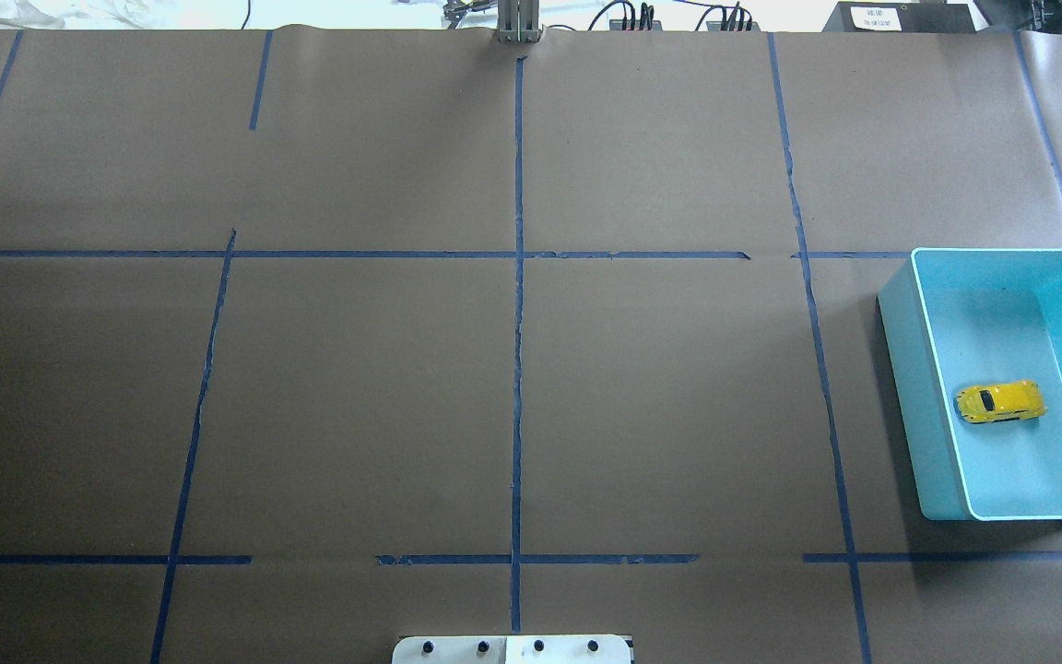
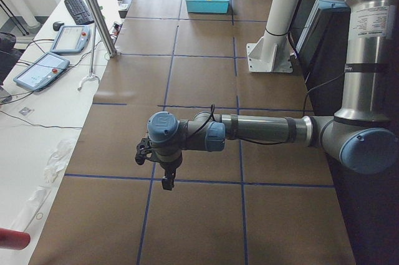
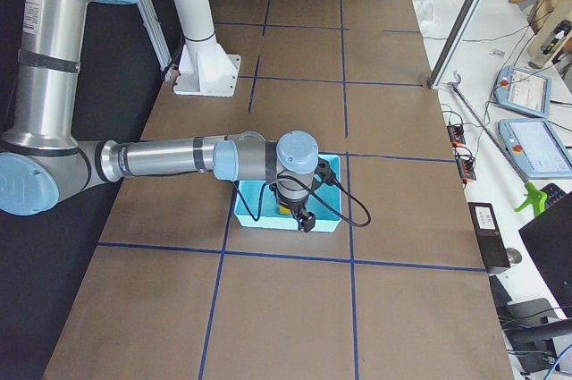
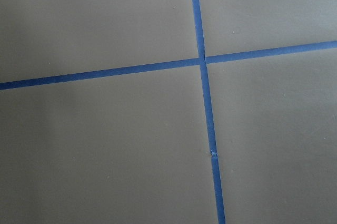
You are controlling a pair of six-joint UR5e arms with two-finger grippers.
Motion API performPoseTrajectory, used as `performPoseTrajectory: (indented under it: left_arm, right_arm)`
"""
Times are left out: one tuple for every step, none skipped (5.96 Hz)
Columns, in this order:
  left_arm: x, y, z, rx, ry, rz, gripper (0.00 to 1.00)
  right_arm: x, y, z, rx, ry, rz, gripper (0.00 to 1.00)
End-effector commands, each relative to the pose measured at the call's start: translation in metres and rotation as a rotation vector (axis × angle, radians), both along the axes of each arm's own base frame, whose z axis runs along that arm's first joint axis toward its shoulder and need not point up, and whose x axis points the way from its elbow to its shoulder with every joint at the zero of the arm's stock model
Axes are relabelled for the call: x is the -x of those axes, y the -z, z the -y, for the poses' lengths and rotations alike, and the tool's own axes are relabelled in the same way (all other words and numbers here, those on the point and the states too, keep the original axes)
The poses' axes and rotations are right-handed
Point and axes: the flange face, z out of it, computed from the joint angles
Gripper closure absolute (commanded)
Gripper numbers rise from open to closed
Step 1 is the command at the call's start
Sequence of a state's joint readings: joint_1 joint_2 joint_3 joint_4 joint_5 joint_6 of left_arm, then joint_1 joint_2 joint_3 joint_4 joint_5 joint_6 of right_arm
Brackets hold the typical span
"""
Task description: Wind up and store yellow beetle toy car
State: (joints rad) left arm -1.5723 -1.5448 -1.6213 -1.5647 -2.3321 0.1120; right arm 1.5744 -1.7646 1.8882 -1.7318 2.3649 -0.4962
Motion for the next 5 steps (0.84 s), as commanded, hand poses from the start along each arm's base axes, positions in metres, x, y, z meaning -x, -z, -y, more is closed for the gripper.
performPoseTrajectory:
  left_arm:
    - [0.0,-0.001,0.0,0.001,0.0,-0.001,0.0]
    - [0.0,0.0,0.0,0.0,0.0,-0.001,0.0]
    - [0.0,0.0,0.0,0.0,0.0,-0.001,0.0]
    - [0.0,0.0,0.0,0.0,0.0,-0.001,0.0]
    - [0.0,-0.001,0.0,0.001,0.0,-0.001,0.0]
  right_arm:
    - [-0.018,-0.014,-0.008,0.25,-0.234,-0.054,0.0]
    - [-0.033,-0.054,-0.005,0.396,-0.343,-0.057,0.0]
    - [-0.038,-0.046,0.01,0.536,-0.52,-0.061,0.0]
    - [-0.039,-0.045,0.015,0.575,-0.601,-0.067,0.0]
    - [-0.041,-0.041,0.018,0.604,-0.691,-0.074,0.0]
